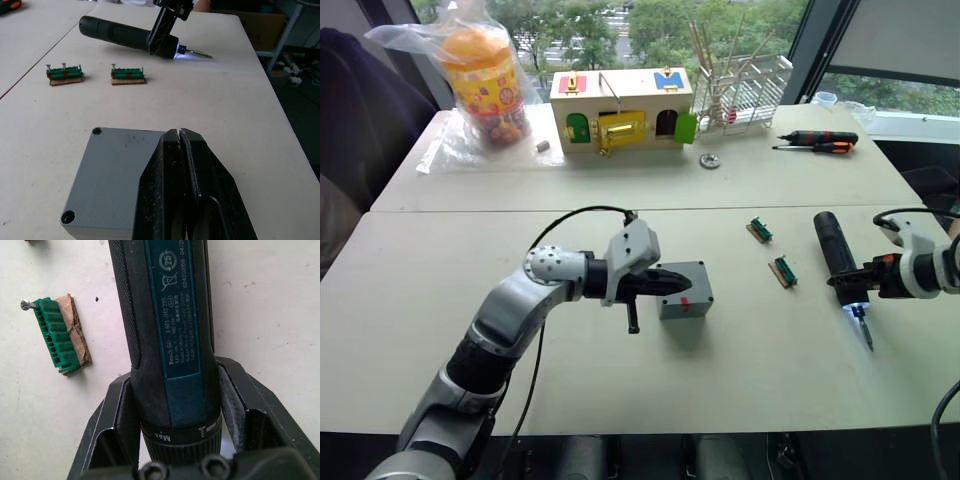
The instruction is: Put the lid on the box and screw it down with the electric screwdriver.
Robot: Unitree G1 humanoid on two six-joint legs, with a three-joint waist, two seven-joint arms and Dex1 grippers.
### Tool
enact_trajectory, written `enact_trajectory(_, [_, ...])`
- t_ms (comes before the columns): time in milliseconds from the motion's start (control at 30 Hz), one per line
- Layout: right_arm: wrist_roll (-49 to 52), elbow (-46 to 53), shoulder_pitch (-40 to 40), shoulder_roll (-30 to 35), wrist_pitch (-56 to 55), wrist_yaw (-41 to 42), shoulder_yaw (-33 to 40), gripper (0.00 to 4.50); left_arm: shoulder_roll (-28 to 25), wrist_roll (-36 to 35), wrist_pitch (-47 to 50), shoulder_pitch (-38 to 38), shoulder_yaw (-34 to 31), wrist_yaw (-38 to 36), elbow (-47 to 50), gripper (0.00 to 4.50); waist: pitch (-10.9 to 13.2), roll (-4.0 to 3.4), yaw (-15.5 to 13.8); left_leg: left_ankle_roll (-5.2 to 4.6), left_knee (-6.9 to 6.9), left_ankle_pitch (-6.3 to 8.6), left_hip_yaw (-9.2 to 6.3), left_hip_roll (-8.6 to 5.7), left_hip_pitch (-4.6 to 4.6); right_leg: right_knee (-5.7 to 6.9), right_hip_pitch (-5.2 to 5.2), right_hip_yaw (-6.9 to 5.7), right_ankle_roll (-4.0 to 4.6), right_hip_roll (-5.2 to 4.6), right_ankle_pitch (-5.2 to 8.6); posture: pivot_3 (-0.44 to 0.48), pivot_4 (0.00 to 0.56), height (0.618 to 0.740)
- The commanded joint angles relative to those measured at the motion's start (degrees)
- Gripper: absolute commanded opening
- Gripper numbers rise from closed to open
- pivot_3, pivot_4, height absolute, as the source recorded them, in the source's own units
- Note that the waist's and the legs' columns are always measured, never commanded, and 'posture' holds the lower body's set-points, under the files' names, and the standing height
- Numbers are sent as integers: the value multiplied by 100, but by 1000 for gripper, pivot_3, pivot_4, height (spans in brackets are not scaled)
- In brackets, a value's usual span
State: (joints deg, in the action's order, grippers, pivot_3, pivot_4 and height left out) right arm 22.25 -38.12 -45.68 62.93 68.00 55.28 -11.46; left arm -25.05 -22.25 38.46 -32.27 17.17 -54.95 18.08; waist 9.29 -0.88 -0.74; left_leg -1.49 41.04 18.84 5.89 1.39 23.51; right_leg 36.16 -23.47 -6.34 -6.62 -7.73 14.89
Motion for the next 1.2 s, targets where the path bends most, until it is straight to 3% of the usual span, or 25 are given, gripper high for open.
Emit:
enact_trajectory(33, [-208,-93,-167,21,-76,153,111,1777,-33,-68,-62,-71,-78,-10,91,0,0,0,-1,1,0,-1,0,0,0,0,1,-1,0,1,0,0,150,708])
enact_trajectory(167, [-358,-159,-214,-85,-104,217,141,1777,13,-18,-165,-152,-57,-25,-137,0,0,0,3,3,2,-2,1,0,-2,0,4,-2,0,2,0,0,150,708])
enact_trajectory(200, [-389,-170,-220,-107,-112,240,148,2577,34,3,-202,-174,-47,-21,-206,0,0,0,4,4,2,-2,2,0,-2,0,5,-2,0,3,0,0,150,708])
enact_trajectory(267, [-461,-210,-241,-152,-139,258,158,3128,93,36,-262,-232,-48,3,-358,0,0,1,6,4,2,-2,4,0,-2,0,5,-2,0,3,0,0,150,708])
enact_trajectory(367, [-581,-317,-346,-234,-217,184,225,4318,268,33,-337,-409,-137,92,-668,0,-1,2,5,4,8,-2,7,0,-4,0,10,-3,-2,3,-1,0,150,708])
enact_trajectory(633, [-688,-131,-598,-163,-340,92,528,4318,191,72,-503,-543,-360,139,-1001,0,0,0,8,7,5,-3,9,0,-5,0,10,-5,-3,3,-1,0,150,708])
enact_trajectory(867, [-464,1059,-917,20,-46,86,955,4318,5,113,-599,-647,-634,214,-1298,0,0,-2,7,8,0,-4,6,2,-4,1,5,-4,-3,4,-1,0,150,708])
enact_trajectory(967, [54,2341,-500,85,186,436,1181,4318,-169,189,-627,-602,-638,174,-1380,0,0,-1,4,8,1,-4,6,2,-4,0,6,-4,-3,4,-1,0,150,708])
enact_trajectory(1067, [1139,4795,885,33,294,986,1643,4318,-493,419,-657,-396,-399,-1,-1320,0,0,6,-7,10,-1,-3,-5,7,-4,0,9,-13,-3,8,-1,0,150,708])
enact_trajectory(1200, [1514,6179,1898,-177,378,676,1751,4318,-643,469,-550,-279,-278,-144,-1251,0,2,6,-16,10,8,-4,-13,4,-4,2,12,-13,-3,3,-2,0,150,708])
